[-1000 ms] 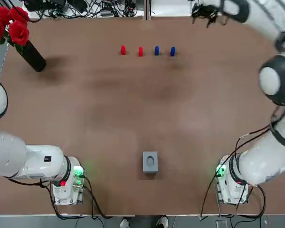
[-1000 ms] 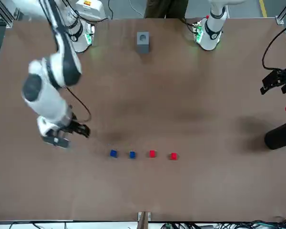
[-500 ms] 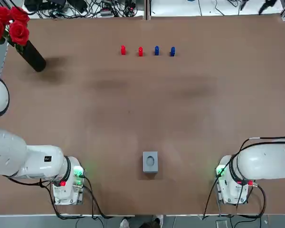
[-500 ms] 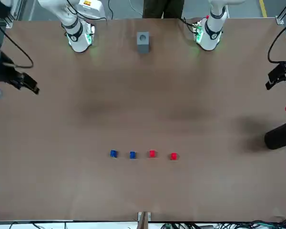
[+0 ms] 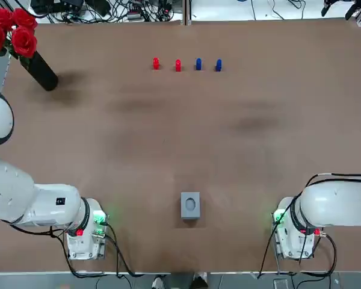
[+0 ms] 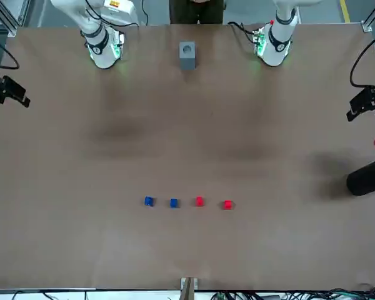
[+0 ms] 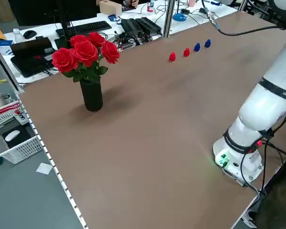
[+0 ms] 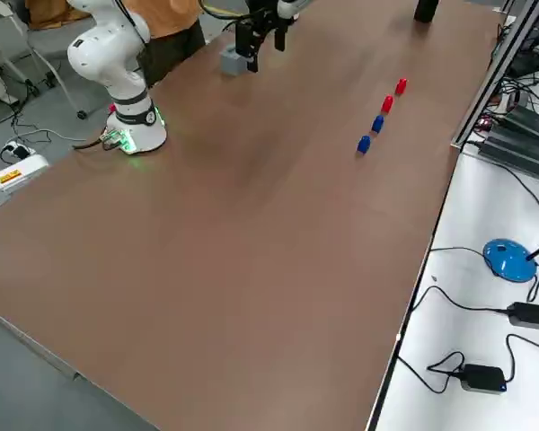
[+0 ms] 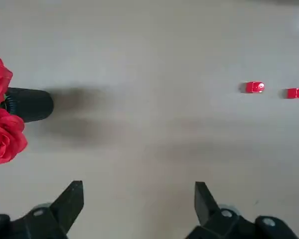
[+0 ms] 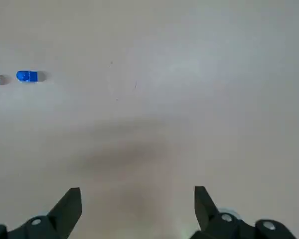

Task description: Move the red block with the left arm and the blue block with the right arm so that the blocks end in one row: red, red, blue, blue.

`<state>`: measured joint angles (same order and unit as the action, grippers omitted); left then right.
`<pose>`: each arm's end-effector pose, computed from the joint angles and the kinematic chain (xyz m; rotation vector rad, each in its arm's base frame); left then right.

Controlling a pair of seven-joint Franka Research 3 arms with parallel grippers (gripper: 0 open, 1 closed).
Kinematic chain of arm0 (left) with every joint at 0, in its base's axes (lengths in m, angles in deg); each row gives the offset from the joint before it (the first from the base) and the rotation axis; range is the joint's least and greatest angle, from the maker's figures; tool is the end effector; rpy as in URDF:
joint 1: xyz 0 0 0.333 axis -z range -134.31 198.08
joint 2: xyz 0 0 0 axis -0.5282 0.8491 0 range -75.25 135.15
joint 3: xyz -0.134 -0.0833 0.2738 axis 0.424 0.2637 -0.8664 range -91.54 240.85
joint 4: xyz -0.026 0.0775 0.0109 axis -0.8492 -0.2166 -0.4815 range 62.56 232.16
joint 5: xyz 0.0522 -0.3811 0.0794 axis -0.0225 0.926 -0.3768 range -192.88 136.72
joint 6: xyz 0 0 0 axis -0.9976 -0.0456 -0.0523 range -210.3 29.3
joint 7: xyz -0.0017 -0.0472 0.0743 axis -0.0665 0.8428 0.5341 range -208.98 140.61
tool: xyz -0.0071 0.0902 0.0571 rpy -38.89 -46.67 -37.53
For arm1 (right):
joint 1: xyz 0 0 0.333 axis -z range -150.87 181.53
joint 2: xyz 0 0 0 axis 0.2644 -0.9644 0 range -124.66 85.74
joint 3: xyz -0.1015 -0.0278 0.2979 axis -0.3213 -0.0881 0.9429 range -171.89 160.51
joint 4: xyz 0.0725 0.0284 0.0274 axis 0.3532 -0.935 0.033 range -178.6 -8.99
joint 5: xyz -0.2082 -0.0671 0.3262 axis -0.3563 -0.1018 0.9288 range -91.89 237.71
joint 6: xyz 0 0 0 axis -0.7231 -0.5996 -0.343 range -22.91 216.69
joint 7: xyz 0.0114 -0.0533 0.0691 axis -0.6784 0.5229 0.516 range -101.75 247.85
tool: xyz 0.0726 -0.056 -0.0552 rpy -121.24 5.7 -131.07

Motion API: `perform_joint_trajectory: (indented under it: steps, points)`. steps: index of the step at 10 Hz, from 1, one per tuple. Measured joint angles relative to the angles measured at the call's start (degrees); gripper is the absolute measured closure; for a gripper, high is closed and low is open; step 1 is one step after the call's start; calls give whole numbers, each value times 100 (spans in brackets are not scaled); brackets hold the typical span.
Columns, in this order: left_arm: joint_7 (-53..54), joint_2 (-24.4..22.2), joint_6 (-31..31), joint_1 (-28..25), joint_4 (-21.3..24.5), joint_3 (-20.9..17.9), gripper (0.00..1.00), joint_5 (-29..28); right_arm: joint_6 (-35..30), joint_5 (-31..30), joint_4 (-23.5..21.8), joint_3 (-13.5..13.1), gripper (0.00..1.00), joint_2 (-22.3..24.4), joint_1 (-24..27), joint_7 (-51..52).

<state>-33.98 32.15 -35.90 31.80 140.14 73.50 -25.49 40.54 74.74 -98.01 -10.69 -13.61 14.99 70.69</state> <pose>0.5678 0.0072 0.6511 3.0960 0.0259 0.1071 0.5180 -0.0410 0.6303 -3.0944 0.1883 0.0323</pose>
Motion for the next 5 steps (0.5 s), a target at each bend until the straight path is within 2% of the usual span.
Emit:
perform_joint_trajectory:
  steps: [1,2,5]
  points:
    - [-1,1,15,-3,0,25,2,0,-22,-36,0,259,0,31,134,0]
    - [-2,4,30,-23,0,82,2,-3,-62,-79,0,409,0,87,187,0]
    - [-8,17,38,-128,0,207,2,-22,-115,-101,0,481,0,239,257,265]
